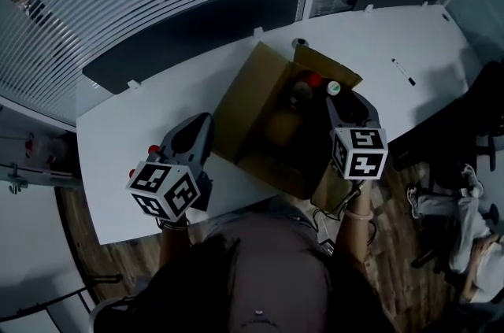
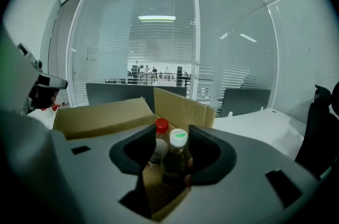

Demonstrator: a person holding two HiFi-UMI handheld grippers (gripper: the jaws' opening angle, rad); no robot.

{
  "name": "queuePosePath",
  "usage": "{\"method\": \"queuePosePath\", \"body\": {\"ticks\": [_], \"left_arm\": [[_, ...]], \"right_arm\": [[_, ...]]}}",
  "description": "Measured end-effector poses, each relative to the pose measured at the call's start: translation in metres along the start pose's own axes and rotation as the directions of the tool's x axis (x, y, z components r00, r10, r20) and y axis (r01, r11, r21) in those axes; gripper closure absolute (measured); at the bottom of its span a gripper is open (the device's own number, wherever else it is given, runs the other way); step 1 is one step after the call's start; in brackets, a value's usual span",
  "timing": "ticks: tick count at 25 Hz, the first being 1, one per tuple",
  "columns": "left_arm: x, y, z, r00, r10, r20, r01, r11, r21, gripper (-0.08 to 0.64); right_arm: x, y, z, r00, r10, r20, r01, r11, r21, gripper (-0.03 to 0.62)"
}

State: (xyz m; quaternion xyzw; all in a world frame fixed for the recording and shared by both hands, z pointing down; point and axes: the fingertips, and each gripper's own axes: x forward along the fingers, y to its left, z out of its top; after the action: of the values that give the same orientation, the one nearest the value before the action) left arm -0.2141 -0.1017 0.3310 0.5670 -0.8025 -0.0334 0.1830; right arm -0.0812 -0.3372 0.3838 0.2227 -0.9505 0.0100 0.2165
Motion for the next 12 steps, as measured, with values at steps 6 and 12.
{"method": "queuePosePath", "body": {"ticks": [6,12], "left_arm": [[0.006,0.003,-0.003,0.999,0.030,-0.019,-0.030,0.999,-0.010,0.551],[0.005,0.009,-0.009,0.998,0.061,-0.023,-0.061,0.998,-0.026,0.551]], "right_arm": [[0.028,-0.005,-0.012,0.994,0.045,-0.104,-0.046,0.999,-0.016,0.397],[0.045,-0.007,-0.023,0.978,0.069,-0.196,-0.075,0.997,-0.021,0.382]]}}
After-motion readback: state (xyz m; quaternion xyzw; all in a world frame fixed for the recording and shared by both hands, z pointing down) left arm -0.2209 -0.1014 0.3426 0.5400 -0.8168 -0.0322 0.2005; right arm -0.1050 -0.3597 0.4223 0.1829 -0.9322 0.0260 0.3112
